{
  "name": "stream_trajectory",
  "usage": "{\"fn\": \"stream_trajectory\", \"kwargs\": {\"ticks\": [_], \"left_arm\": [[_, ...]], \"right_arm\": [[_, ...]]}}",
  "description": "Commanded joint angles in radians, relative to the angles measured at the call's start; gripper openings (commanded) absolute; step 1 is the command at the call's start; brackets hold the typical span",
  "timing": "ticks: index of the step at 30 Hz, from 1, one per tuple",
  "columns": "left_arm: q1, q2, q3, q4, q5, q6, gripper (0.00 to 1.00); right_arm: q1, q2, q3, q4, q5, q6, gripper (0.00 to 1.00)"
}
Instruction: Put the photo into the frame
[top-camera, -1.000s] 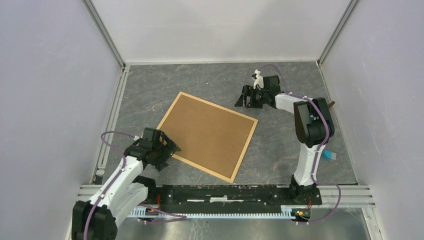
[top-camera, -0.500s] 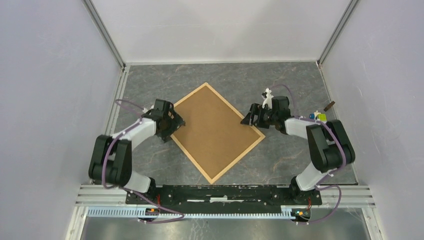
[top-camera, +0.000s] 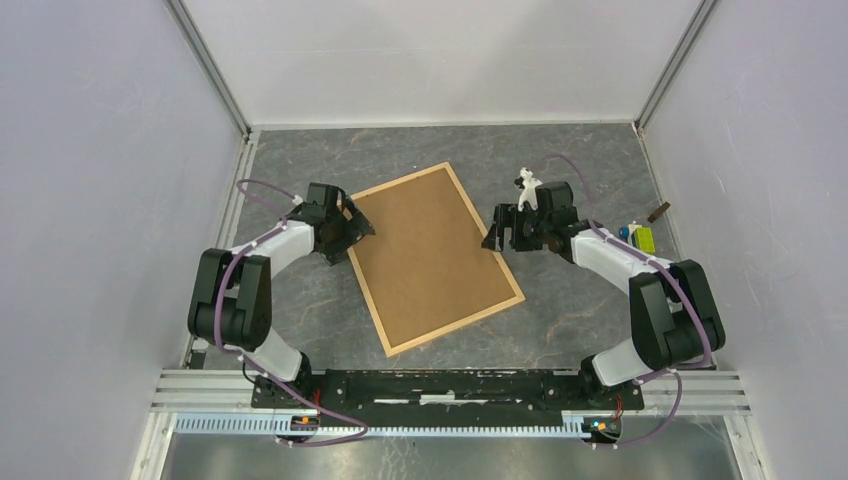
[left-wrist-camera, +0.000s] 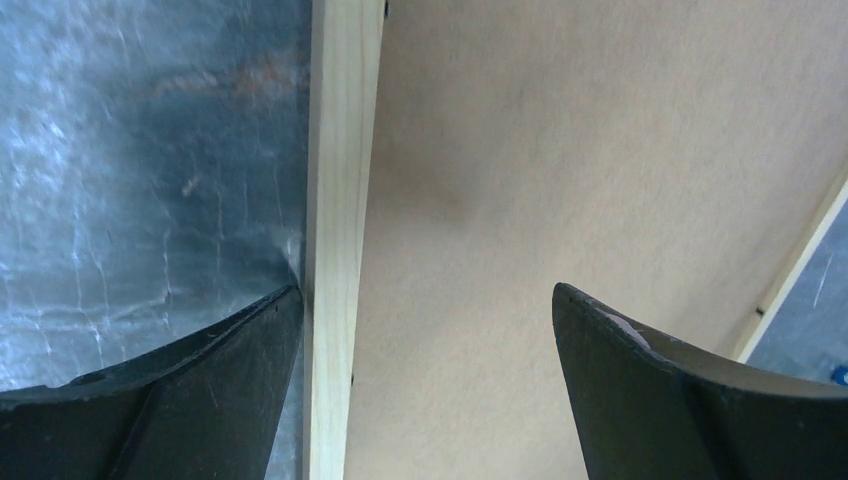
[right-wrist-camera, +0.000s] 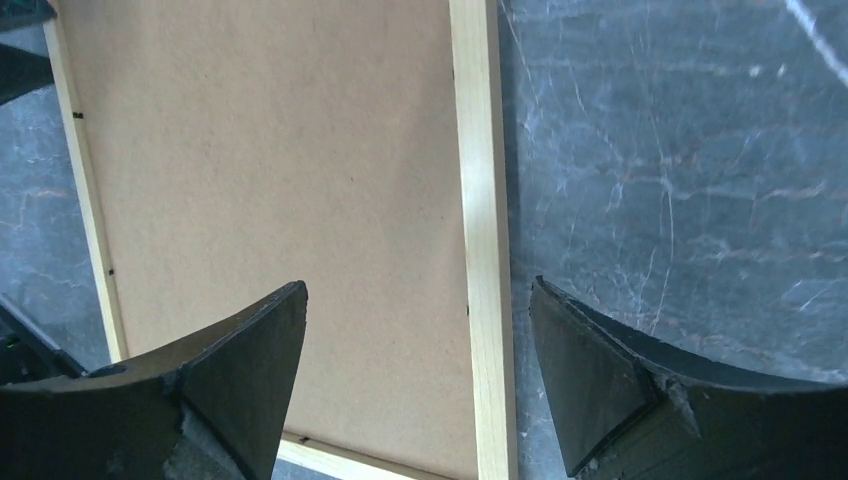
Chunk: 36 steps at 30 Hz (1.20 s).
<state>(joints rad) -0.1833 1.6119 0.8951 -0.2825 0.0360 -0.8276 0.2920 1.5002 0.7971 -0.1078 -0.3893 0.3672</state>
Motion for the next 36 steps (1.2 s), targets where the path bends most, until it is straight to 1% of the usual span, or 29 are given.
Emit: {"fn": "stream_trajectory", "kwargs": {"ticks": [1,4,7,9,11,12,13,14,15,19,24,26,28,30,33,36], "left_arm": [[-0.002,-0.072,-0.051,0.017,0.09,0.071,1.0],[-0.003,-0.102,-0.087,-0.002,0.074,0.09,0.98],[-0.013,-0.138,-0.116,-0.015,0.021,0.121,0.92],[-0.015,-0.154,-0.133,-0.031,-0.009,0.127,0.85],[-0.016,-0.179,-0.15,-0.027,-0.029,0.131,0.71],[-0.018,-0.187,-0.155,-0.027,-0.033,0.135,0.65],[-0.022,-0.189,-0.157,-0.027,-0.033,0.142,0.57],[-0.026,-0.187,-0.157,-0.031,-0.034,0.147,0.51],[-0.032,-0.182,-0.157,-0.035,-0.033,0.15,0.49],[-0.059,-0.174,-0.167,-0.044,-0.032,0.138,0.48],[-0.111,-0.201,-0.21,-0.094,-0.111,0.121,0.49],[-0.123,-0.211,-0.224,-0.124,-0.143,0.111,0.46],[-0.123,-0.213,-0.239,-0.111,-0.151,0.111,0.42],[-0.123,-0.2,-0.234,-0.097,-0.16,0.129,0.36],[-0.123,-0.153,-0.184,-0.102,-0.182,0.194,0.18],[-0.123,-0.102,-0.134,-0.107,-0.2,0.264,0.06]], "right_arm": [[0.051,0.009,0.075,-0.071,0.112,-0.093,0.87],[0.049,0.012,0.076,-0.079,0.123,-0.121,0.82],[0.05,0.002,0.072,-0.076,0.103,-0.144,0.77],[0.046,0.006,0.085,-0.1,0.121,-0.172,0.75],[0.03,0.013,0.098,-0.122,0.136,-0.195,0.74],[0.014,0.021,0.101,-0.131,0.126,-0.196,0.73],[-0.004,0.026,0.101,-0.134,0.105,-0.196,0.72],[-0.015,0.029,0.096,-0.128,0.082,-0.193,0.71],[-0.02,0.027,0.088,-0.12,0.07,-0.189,0.7],[-0.022,0.019,0.071,-0.109,0.067,-0.187,0.69],[-0.027,0.014,0.072,-0.137,0.103,-0.21,0.69],[-0.028,0.011,0.074,-0.142,0.113,-0.215,0.69],[-0.03,0.013,0.075,-0.141,0.119,-0.217,0.68],[-0.03,0.022,0.081,-0.148,0.13,-0.218,0.64],[-0.029,0.042,0.094,-0.174,0.133,-0.225,0.58],[-0.028,0.051,0.088,-0.177,0.11,-0.236,0.48]]}}
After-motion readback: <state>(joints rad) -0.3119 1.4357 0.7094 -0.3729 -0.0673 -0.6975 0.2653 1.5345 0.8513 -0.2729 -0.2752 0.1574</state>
